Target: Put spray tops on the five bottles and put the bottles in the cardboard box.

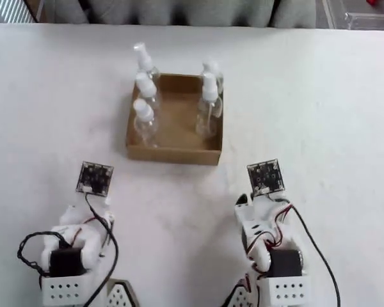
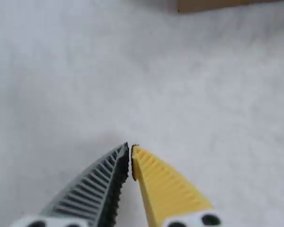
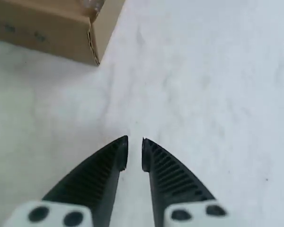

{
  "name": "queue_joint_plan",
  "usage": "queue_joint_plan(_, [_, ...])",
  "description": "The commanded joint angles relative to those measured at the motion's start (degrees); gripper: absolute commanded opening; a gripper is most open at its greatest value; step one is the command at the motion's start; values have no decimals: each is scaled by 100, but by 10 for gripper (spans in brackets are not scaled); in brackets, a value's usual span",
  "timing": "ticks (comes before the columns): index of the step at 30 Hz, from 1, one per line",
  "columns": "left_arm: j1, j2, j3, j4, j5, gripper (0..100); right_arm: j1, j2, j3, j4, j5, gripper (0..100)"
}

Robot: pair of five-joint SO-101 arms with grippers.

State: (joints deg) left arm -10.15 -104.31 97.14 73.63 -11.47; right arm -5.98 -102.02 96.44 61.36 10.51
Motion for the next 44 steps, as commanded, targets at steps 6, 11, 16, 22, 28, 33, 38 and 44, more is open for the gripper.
queue_joint_plan(6, [-31, -40, -9, 18, -9, 23, 356, -110, 44, 1165, 9, 17])
queue_joint_plan(11, [-31, -40, -9, 18, -9, 23, 365, -110, 44, 1147, 9, 17])
queue_joint_plan(16, [-31, -40, -9, 18, -9, 23, 365, -110, 44, 1147, 9, 17])
queue_joint_plan(22, [-31, -40, -9, 18, -9, 23, 365, -110, 44, 1147, 9, 17])
queue_joint_plan(28, [-31, -40, -9, 18, -9, 23, 365, -110, 44, 1147, 9, 17])
queue_joint_plan(33, [-31, -40, -9, 18, -9, 23, 365, -110, 44, 1147, 9, 17])
queue_joint_plan(38, [-31, -40, -9, 18, -9, 23, 365, -110, 44, 1147, 9, 17])
queue_joint_plan(44, [-31, -40, -9, 18, -9, 23, 365, -110, 44, 1147, 9, 17])
